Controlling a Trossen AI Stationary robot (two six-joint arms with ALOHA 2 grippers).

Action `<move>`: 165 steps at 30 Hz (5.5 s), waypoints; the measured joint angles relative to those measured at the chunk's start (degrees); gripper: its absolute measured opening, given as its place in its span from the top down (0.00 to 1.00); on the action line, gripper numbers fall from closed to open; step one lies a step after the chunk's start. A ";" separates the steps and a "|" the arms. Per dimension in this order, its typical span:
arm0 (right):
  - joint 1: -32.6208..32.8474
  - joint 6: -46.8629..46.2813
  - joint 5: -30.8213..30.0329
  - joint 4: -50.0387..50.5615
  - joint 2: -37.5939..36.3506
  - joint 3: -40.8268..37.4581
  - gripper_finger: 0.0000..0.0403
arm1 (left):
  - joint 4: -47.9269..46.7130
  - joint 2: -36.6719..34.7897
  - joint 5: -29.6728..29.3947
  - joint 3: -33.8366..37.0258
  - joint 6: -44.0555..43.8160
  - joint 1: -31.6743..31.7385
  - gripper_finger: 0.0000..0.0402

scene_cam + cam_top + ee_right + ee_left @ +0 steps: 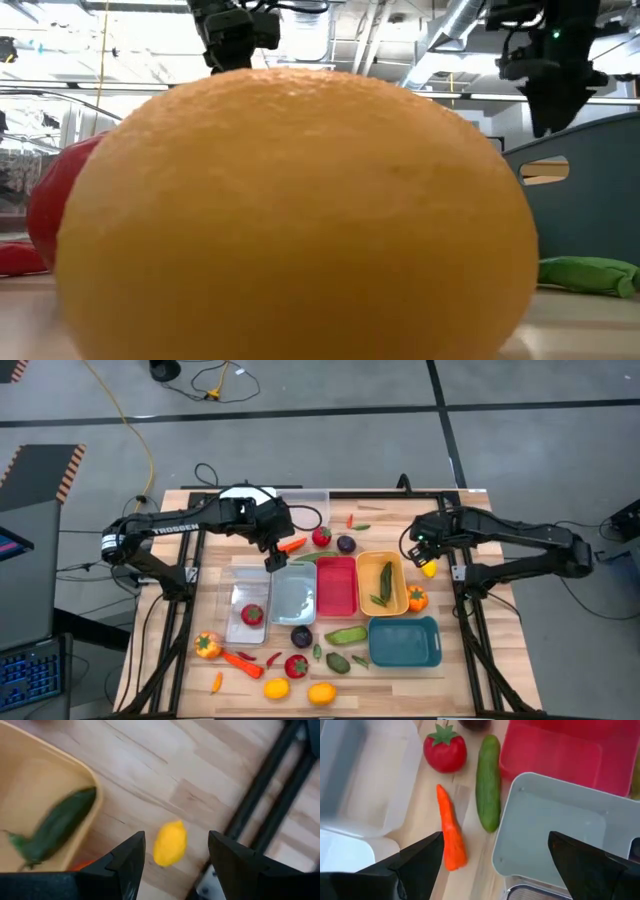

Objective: Sort produce into baskets
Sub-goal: Put the lemon into the blue bin

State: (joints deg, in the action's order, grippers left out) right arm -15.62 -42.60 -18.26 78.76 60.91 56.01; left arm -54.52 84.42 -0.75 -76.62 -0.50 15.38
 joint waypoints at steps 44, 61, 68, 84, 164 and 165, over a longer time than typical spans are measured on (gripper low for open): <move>-7.78 -10.92 7.91 -9.14 -9.44 -12.02 0.41 | 0.26 0.00 -3.47 0.00 4.40 0.00 0.14; -7.78 -4.03 9.11 -12.39 -4.30 -11.98 0.41 | 0.44 0.00 -3.67 0.00 4.40 0.00 0.14; -7.80 -2.47 9.16 -12.43 -4.24 -11.98 0.38 | 0.45 0.00 -3.82 0.00 4.72 0.00 0.14; -7.78 -2.08 9.77 -12.48 -4.24 -11.98 0.27 | -2.07 0.00 -4.59 0.00 6.96 0.00 0.14; -14.96 7.09 14.43 -7.99 27.51 -7.76 0.47 | -2.01 -1.34 -4.65 -0.02 6.04 -0.01 0.14; -14.63 7.08 14.61 -7.75 26.69 -7.33 0.47 | -2.02 -1.69 -4.66 -0.02 6.04 0.00 0.14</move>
State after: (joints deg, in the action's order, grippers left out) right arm -30.25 -35.52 -3.65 71.01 87.60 48.68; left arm -56.54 82.73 -5.41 -76.64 5.54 15.38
